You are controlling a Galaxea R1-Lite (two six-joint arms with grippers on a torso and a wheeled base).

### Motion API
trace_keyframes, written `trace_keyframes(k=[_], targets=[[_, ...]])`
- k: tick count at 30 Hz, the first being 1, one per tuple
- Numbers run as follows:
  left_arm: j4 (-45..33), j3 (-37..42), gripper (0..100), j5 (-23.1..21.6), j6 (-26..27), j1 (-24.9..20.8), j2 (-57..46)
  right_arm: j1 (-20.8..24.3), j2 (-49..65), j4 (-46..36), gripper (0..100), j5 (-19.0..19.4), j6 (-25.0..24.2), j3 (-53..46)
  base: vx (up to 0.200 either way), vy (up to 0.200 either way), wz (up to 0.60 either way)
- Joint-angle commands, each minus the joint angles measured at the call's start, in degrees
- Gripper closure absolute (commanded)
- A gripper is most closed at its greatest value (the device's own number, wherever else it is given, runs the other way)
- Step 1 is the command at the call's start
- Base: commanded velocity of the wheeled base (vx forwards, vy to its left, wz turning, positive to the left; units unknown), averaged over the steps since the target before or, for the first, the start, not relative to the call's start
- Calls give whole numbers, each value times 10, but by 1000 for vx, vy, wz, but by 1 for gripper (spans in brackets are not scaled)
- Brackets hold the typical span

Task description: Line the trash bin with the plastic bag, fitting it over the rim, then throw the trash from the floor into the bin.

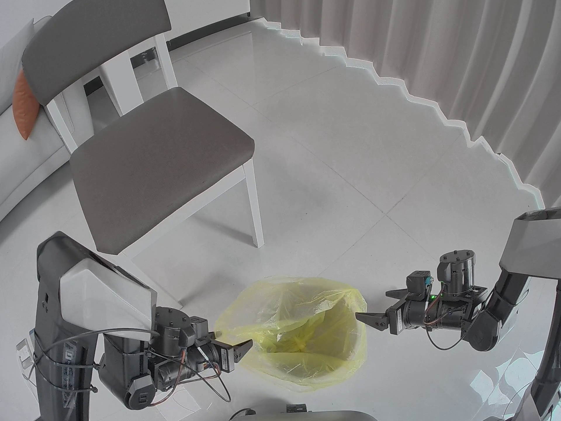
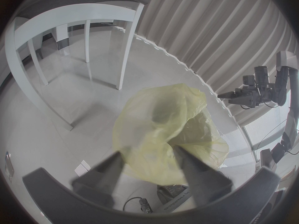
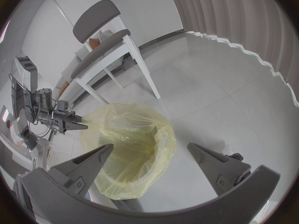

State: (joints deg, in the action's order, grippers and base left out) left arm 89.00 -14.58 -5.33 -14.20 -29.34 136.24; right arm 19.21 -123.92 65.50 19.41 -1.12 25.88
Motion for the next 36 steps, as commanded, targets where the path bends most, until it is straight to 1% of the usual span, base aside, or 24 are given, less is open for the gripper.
trace_keyframes(k=[1,7,11,14,18,19,22,25,29,30,31,34,36], targets=[[10,19,0,0,0,19,-19,8,8,1,0,0,1,3,0,0,0],[10,43,0,-1,0,46,-48,31,8,-2,0,0,11,16,0,0,0],[10,47,0,-2,0,52,-70,43,4,-2,0,0,34,23,0,0,0],[10,39,0,-4,0,59,-84,49,2,-4,0,0,62,30,0,0,0],[10,10,0,-3,1,49,-70,57,-8,-5,0,0,122,37,0,0,0],[10,10,0,-3,1,49,-70,57,-8,-5,0,0,122,37,0,0,0],[10,-19,0,1,1,43,-34,59,-19,-5,0,-1,174,42,0,0,0],[10,-22,0,0,1,42,-30,65,-28,-5,0,-5,231,53,0,0,0],[10,-19,0,1,1,42,-31,66,-47,-17,0,-5,329,88,0,0,0],[10,-19,0,1,1,42,-31,66,-47,-17,0,-5,329,88,0,0,0],[10,-17,0,1,1,39,-34,66,-54,-37,0,-6,361,108,0,0,0],[10,-12,0,7,1,33,-43,66,-61,-79,0,-7,375,138,0,0,0],[10,-12,0,8,1,32,-46,66,-67,-91,0,-7,378,156,0,0,0]])
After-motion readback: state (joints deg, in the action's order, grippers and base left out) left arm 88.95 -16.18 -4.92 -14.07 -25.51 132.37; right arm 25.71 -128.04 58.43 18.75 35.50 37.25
